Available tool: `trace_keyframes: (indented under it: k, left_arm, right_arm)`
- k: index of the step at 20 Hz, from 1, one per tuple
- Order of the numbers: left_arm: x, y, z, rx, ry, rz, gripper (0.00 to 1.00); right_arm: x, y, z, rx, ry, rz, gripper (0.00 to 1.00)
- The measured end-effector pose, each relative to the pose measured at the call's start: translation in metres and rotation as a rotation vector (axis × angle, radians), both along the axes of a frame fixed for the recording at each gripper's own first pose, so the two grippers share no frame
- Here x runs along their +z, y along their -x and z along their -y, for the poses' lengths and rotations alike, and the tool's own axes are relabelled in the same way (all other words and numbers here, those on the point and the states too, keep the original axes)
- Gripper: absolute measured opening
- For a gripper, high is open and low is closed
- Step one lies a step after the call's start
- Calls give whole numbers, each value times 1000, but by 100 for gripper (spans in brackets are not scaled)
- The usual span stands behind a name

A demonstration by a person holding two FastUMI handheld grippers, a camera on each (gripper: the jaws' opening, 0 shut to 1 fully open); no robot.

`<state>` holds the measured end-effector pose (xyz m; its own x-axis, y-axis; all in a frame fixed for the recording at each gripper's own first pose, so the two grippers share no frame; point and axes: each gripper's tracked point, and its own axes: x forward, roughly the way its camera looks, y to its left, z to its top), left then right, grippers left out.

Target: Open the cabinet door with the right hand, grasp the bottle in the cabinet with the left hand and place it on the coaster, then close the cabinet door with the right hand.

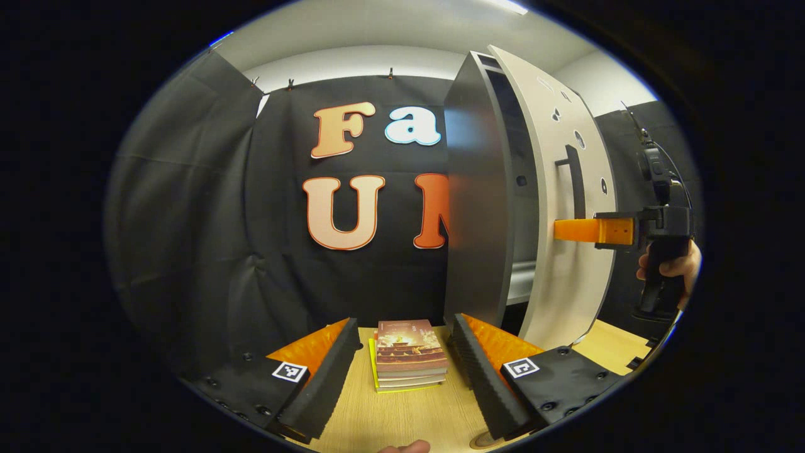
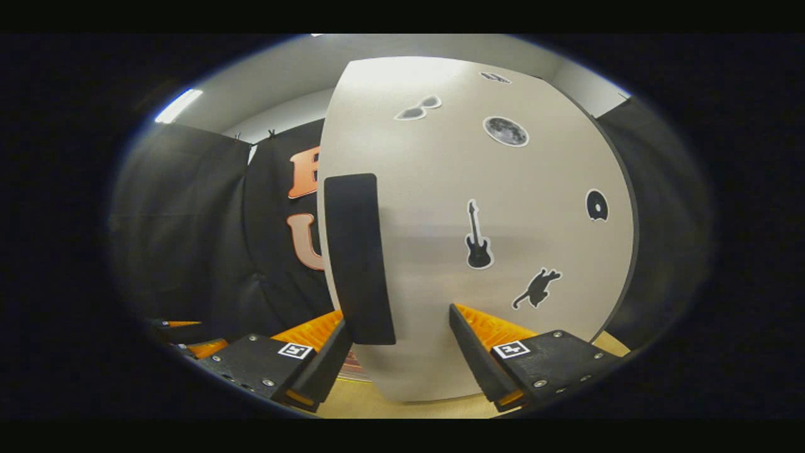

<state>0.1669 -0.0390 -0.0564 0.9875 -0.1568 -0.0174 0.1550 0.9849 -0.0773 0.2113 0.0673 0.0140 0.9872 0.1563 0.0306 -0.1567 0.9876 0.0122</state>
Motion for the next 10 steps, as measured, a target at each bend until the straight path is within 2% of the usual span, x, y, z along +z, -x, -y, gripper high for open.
trace_keyframes:
  k: [3,5,10]
  left_arm:
    - [-11,-5,-2,-8,12,-26,100]
    - [-13,-8,-6,-2,12,-31,95]
    - [-13,-10,-9,1,23,-39,99]
  right_arm:
    - [-5,12,-7,-59,16,16,89]
    - [-9,13,-7,-82,32,20,90]
    - [-14,12,-2,-98,35,17,91]
